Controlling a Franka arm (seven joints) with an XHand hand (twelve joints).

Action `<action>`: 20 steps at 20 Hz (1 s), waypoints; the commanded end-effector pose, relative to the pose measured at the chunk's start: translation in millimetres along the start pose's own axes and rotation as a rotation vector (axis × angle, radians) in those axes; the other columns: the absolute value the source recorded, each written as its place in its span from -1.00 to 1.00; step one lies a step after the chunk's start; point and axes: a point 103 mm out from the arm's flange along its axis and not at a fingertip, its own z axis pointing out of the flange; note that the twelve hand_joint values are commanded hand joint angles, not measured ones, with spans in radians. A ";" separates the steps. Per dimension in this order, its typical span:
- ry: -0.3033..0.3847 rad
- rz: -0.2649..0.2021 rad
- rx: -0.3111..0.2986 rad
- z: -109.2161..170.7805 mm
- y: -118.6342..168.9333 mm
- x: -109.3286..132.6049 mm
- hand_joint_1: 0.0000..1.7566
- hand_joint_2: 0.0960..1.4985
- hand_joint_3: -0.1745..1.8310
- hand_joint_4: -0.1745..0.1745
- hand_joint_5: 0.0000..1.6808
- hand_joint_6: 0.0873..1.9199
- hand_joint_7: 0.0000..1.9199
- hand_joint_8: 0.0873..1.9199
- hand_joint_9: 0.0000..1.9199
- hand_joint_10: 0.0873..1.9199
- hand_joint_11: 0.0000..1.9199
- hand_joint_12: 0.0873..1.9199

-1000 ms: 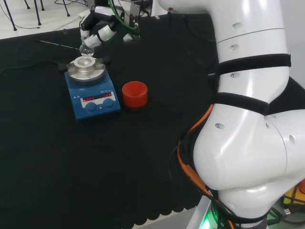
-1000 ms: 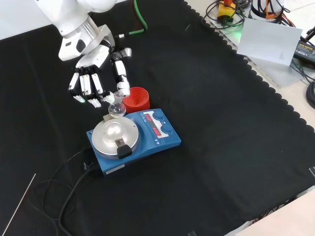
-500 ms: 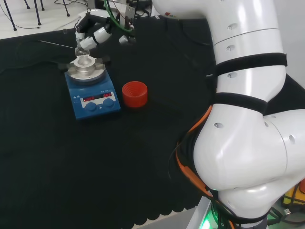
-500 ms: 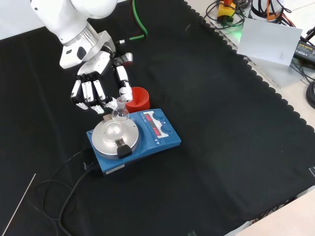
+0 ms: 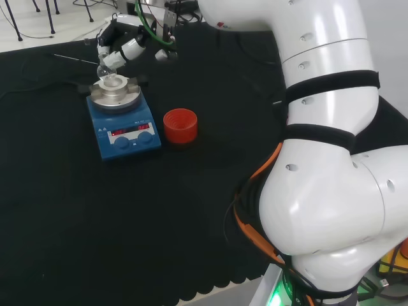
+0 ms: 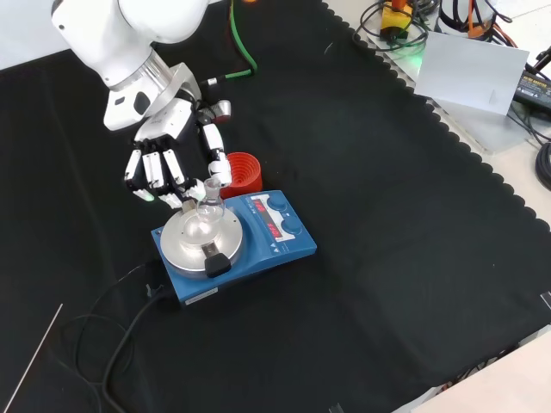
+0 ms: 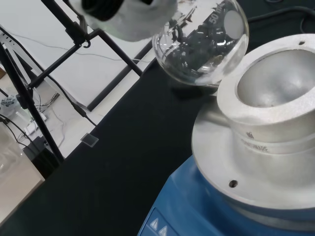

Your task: Place the round-bottom flask on the heater.

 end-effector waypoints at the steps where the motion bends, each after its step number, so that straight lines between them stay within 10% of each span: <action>1: -0.001 -0.004 0.011 3.9 6.2 -5.7 0.21 0.28 -0.75 1.00 0.35 -0.27 -0.20 -0.35 -0.19 -0.21 -0.80 0.50; 20: 0.051 0.014 0.039 23.3 11.3 -39.6 0.21 0.28 -0.75 1.00 0.35 -0.27 -0.20 -0.35 -0.19 -0.21 -0.80 0.50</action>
